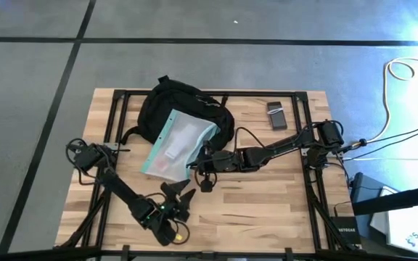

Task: Unpack backpack
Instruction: Close the blue zip bag

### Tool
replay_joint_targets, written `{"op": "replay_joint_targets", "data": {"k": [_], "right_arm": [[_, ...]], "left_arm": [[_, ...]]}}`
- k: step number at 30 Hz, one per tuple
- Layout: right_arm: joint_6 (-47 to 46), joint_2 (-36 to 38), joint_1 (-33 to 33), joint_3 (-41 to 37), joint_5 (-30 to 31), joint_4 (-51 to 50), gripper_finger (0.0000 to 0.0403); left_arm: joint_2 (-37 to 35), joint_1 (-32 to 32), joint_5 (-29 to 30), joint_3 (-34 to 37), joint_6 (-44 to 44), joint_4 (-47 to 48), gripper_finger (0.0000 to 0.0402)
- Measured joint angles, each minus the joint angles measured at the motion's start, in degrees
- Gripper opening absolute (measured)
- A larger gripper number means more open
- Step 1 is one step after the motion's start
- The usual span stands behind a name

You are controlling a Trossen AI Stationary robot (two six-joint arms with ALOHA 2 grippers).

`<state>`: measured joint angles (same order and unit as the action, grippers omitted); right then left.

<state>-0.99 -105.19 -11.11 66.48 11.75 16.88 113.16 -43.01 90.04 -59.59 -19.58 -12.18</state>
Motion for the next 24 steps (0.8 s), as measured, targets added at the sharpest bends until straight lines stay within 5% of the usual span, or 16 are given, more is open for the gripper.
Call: {"op": "replay_joint_targets", "data": {"k": [12, 24], "right_arm": [[0.82, 0.02, 0.0, 0.0, -0.02, -0.35, 0.0], [1.31, 0.02, 0.0, 0.0, -0.74, -0.31, 0.0]], "left_arm": [[-0.1, -0.13, 0.0, 0.04, 6.27, 7.35, 0.0304], [-0.17, 0.47, 0.0, 0.06, 19.82, 20.59, 0.017]]}}
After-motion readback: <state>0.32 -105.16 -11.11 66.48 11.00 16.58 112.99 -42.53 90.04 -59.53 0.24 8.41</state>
